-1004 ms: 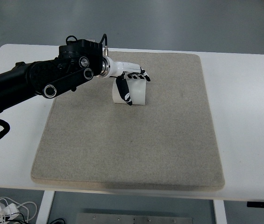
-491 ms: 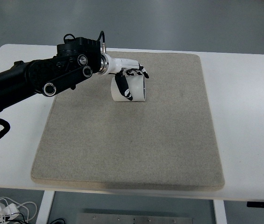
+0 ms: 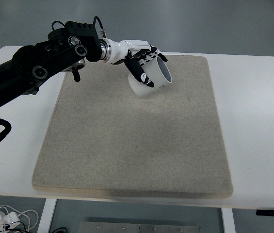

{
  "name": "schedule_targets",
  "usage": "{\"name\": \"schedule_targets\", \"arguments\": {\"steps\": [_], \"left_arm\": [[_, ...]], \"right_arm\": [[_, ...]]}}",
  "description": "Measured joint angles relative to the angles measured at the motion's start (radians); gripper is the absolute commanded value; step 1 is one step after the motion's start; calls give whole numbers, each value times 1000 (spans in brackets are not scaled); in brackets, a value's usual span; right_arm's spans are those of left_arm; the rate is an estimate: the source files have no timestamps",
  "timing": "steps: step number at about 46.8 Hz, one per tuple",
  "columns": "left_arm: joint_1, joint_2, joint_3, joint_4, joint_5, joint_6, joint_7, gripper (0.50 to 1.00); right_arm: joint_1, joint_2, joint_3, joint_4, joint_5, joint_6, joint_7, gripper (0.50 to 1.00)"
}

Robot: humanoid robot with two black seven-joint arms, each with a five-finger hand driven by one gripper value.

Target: Upright white cup

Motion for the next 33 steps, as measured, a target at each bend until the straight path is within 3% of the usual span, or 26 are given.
{"name": "schedule_targets", "arguments": {"steps": [13,33], "left_arm": [[57,36,-74,2,-153,-10,-61,500],[266,50,-254,8,-161,-84,-302,500]], "right_arm": [[0,0,0,0,0,0,0,952],[0,0,0,0,0,0,0,952]]}}
